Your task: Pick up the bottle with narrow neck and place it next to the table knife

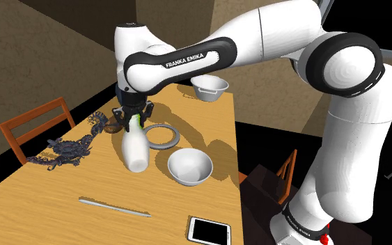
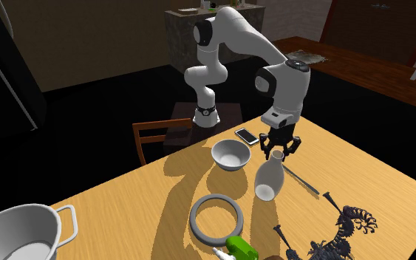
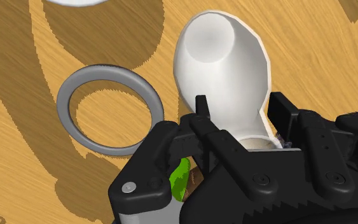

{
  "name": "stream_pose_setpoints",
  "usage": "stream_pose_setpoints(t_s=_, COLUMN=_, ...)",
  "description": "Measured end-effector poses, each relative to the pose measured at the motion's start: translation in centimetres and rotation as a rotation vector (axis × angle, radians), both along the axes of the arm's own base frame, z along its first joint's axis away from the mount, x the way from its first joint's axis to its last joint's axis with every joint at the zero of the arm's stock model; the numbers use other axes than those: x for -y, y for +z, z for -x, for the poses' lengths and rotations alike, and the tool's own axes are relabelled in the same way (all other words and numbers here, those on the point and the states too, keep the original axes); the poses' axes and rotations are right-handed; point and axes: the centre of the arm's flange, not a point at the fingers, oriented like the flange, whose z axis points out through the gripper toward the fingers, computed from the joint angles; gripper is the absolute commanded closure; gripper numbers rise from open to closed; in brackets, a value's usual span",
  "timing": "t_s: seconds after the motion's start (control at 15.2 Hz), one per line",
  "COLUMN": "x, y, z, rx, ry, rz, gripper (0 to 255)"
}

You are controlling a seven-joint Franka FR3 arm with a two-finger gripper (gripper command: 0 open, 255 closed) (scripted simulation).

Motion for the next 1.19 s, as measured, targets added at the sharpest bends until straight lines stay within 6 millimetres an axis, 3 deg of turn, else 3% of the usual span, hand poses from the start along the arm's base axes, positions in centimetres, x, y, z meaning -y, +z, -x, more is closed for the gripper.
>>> stream_pose_setpoints(t_s=0.2, x=0.0, y=0.0, z=0.0, rx=0.0, ry=0.0, rz=0.0, gripper=255)
stream_pose_setpoints(t_s=0.26, x=0.0, y=0.0, z=0.0, rx=0.0, ry=0.0, rz=0.0, gripper=0)
stream_pose_setpoints(t_s=0.66, x=0.0, y=0.0, z=0.0, rx=0.001, ry=0.0, rz=0.0, gripper=0)
stream_pose_setpoints(t_s=0.99, x=0.1, y=4.4, z=0.6, rx=0.002, ry=0.0, rz=-0.001, gripper=0)
stream_pose_setpoints(t_s=1.19, x=0.0, y=4.9, z=0.5, rx=0.001, ry=0.0, rz=0.0, gripper=0)
